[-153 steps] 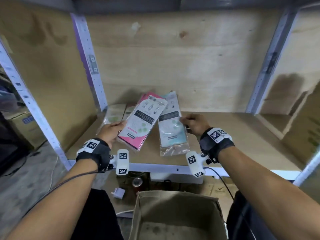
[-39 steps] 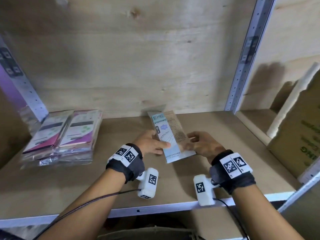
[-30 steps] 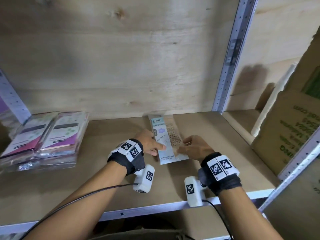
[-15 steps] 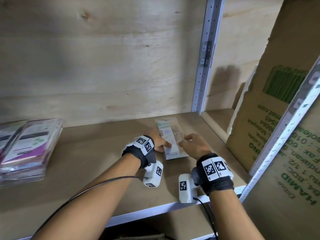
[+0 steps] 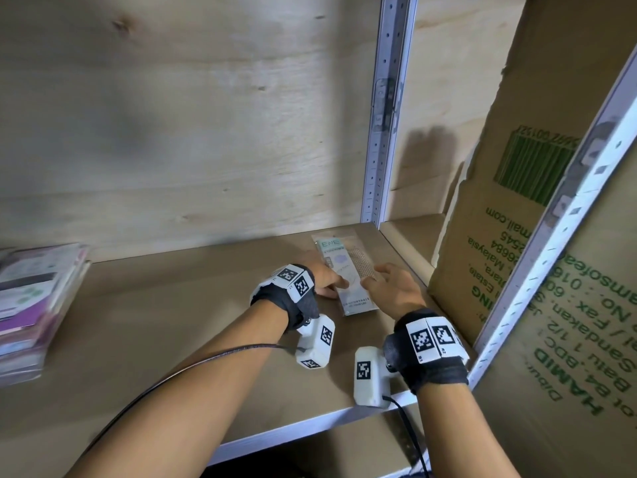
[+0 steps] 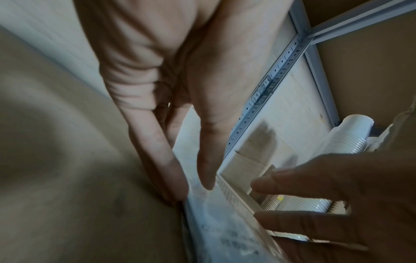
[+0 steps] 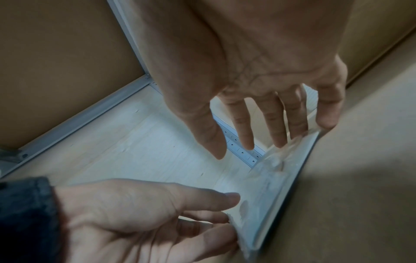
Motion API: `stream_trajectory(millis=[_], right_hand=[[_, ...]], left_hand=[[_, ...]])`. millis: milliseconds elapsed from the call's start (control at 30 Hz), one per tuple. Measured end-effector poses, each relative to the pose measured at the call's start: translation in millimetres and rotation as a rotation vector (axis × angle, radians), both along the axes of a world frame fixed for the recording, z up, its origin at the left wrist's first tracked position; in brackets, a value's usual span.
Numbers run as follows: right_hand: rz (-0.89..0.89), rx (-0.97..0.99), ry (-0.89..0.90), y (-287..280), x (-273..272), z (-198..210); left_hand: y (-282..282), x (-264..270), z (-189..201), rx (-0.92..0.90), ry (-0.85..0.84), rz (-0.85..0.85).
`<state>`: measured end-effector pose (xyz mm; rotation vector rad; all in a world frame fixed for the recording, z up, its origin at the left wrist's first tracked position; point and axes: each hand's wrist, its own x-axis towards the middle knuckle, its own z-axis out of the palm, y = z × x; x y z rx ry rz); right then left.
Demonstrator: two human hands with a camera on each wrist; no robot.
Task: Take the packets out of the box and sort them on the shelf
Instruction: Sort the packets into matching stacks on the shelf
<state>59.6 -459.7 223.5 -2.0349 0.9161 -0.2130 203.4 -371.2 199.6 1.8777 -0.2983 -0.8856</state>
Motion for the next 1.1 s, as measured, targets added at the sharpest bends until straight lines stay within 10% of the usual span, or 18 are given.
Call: stream_trajectory(millis=[633,833,1100], right_hand=[[0.0,0.001,-0.072,-20.6,5.0,-2.5],[-0.001,-0.093,-0.303,2.0,0.7,6.0],[0.276,0.269,-0.472,99.0,6.1,14.1]], left_hand=[[-5.2,2.1,3.3,-0.054,-0.047,0.062],[66.3,-10.0,36.8,-0.035,-0.153,0.124],[239.2,-17.5,57.3,-0.121,-0.369,0.259]])
